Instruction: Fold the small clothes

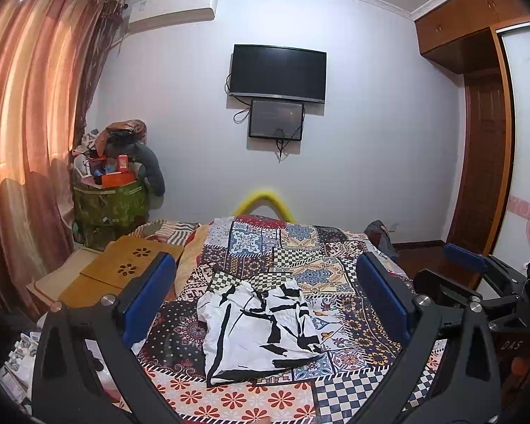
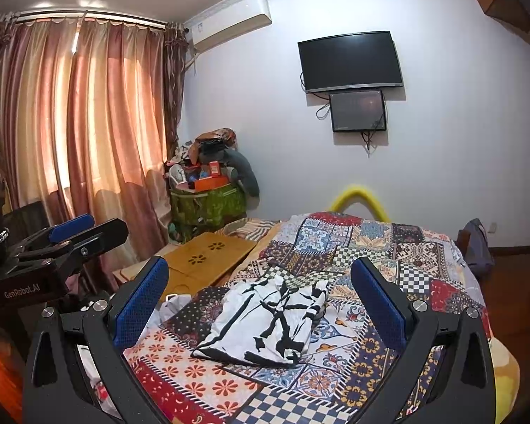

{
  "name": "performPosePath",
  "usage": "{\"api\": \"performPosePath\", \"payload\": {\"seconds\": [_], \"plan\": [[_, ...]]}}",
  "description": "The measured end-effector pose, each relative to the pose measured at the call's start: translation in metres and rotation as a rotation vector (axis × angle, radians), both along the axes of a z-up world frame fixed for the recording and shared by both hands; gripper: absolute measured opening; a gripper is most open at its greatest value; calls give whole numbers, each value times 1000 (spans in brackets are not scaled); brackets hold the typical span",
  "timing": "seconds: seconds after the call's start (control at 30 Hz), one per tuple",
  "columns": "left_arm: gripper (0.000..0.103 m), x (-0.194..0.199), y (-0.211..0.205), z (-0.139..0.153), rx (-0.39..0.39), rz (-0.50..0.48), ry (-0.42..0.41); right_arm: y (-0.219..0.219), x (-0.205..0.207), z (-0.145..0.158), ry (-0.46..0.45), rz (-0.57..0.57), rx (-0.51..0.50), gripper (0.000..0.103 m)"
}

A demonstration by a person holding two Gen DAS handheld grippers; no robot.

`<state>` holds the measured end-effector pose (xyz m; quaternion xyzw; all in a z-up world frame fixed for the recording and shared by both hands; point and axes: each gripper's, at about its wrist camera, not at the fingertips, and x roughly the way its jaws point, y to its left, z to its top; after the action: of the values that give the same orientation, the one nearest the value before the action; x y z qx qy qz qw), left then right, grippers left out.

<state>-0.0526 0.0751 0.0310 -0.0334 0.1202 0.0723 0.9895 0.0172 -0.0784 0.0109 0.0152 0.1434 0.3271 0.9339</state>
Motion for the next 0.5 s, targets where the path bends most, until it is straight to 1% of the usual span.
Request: {"api": "performPosePath", "payload": {"seconds": [0.5], "plan": [[103, 2, -6, -3, 3, -11, 11, 2, 2, -2, 17, -10, -5, 102]]}}
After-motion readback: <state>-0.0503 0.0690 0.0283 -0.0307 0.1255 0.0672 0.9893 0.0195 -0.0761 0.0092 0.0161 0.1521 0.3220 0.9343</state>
